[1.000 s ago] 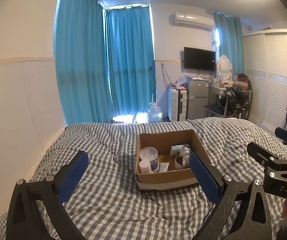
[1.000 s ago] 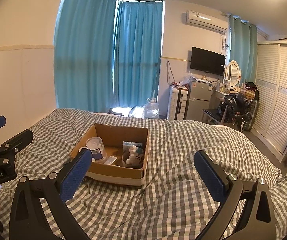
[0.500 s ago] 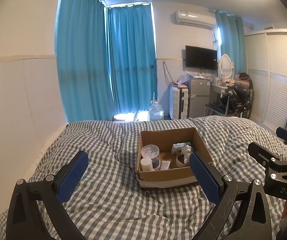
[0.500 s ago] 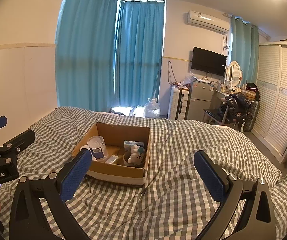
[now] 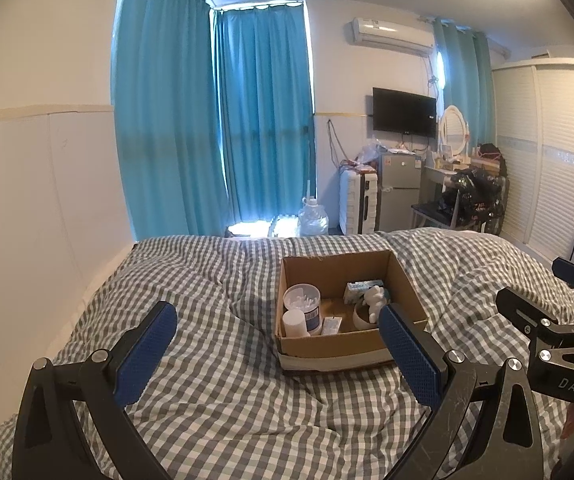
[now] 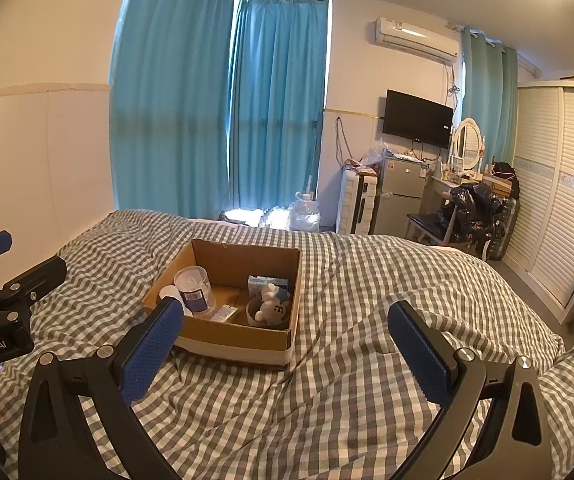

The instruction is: Organize objects

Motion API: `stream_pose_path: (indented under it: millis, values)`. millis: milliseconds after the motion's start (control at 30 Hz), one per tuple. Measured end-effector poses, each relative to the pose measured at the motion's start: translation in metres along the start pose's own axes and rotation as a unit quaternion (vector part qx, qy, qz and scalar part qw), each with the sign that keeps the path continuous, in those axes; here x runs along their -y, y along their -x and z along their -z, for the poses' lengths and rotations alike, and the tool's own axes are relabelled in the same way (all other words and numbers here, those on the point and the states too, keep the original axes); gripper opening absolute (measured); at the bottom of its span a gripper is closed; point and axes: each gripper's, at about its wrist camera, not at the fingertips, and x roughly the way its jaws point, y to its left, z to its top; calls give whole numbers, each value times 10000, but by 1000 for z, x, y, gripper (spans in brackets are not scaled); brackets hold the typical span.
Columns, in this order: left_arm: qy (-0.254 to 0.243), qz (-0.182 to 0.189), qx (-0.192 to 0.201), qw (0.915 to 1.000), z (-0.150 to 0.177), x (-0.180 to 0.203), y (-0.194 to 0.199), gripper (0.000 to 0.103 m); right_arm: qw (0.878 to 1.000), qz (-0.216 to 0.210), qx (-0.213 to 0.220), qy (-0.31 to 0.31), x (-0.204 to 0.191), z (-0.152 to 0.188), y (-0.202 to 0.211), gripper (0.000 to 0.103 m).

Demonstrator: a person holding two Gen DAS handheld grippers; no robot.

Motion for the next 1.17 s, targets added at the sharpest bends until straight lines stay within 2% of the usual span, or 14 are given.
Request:
stream_pose_path:
  millis: [900,1067,1167]
  values:
    - [-27,-75,-53,10000,6,3,-2,103,9999,-24,-109,107,-7,3,-7,103]
    - [20,-233,-15,9997,8,1,-1,103,9999,-9,-115,110,-6,5,-8,103]
    - [47,-167,-39,9998,7,-1,-1,103,9999,-10,-120,107,-6,5,-8,103]
